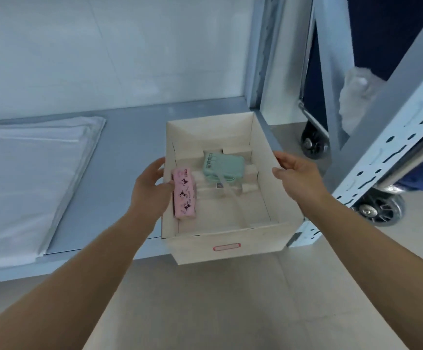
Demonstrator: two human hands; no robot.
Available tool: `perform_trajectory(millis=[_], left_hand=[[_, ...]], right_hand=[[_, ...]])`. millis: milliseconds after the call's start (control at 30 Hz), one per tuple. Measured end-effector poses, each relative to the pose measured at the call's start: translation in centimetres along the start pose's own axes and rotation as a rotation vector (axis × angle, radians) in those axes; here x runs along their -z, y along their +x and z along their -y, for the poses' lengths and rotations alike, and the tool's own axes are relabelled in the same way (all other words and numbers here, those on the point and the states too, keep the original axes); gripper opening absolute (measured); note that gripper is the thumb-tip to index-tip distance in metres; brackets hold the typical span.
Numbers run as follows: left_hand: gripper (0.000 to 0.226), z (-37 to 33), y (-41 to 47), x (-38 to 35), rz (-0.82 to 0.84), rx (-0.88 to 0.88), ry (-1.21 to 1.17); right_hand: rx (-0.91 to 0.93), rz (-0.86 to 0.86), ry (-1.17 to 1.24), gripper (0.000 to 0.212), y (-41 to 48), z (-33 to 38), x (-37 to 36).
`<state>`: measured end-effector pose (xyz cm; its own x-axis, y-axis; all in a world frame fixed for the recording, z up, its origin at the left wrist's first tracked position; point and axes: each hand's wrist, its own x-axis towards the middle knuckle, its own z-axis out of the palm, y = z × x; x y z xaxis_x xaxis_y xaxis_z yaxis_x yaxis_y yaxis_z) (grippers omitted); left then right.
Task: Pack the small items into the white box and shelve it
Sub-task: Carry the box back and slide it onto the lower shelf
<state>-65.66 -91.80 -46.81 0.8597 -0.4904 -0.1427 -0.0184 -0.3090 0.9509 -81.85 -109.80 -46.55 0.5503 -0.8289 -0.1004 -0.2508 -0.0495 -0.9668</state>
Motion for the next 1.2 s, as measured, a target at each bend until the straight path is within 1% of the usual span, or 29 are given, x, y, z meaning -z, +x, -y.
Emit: perform_trajectory(millis=[167, 367, 467, 567, 633, 667, 733, 833, 933, 1000, 1033, 1133, 1200], left_hand=[[0.049, 1.8, 0.9, -0.4, 0.013, 0.006, -0.074], [0.044, 2.2, 1.0, -0.1, 0.023, -0.021, -0.015], [0.049, 1.9, 0.2, 0.2, 0.073, -0.054, 0.143], [0.071, 1.3, -1.5, 0.3, 0.130, -0.140, 0.415], [0.079, 0.8, -3.0, 0.2, 0.155, -0.182, 0.487], [0.081, 0.8, -3.5, 0.1, 0.171, -0.198, 0.498], [0.085, 0.7, -4.5, 0.1, 0.192, -0.211, 0.500], [0.091, 1.0, -5.0, 0.2, 0.207, -0.202, 0.463], [0.095, 1.5, -5.2, 0.4, 0.216, -0.187, 0.428], [0.102, 1.9, -5.4, 0.5, 0.230, -0.199, 0.429], [0.107, 2.0, -5.4, 0.5, 0.240, -0.207, 0.437], [0.113, 2.2, -5.6, 0.8, 0.266, -0.233, 0.462], [0.115, 2.2, -5.5, 1.1, 0.260, -0.252, 0.457]], right_hand=[[-0.070, -0.006, 0.052, 0.036, 0.4, -1.6, -0.2], [-0.041, 0.075, 0.030, 0.035, 1.0, -2.1, 0.4], [-0.006, 0.150, -0.008, 0.032, 0.3, -2.2, 1.1], [0.033, 0.224, -0.116, 0.036, -0.7, -1.8, 2.0], [0.058, 0.312, -0.158, 0.028, -1.7, -1.3, 2.4], [0.072, 0.354, -0.189, 0.032, -2.3, -1.0, 2.6], [0.092, 0.401, -0.253, 0.057, -2.8, -0.9, 3.0], [0.080, 0.466, -0.284, 0.075, -3.4, -1.1, 3.7], [0.061, 0.576, -0.361, 0.109, -3.9, -1.7, 4.5], [0.065, 0.590, -0.413, 0.116, -4.4, -1.9, 4.7], [0.074, 0.555, -0.417, 0.113, -4.5, -2.1, 4.7], [0.103, 0.398, -0.323, 0.088, -4.6, -2.4, 4.4], [0.096, 0.364, -0.315, 0.085, -4.3, -2.5, 4.2]])
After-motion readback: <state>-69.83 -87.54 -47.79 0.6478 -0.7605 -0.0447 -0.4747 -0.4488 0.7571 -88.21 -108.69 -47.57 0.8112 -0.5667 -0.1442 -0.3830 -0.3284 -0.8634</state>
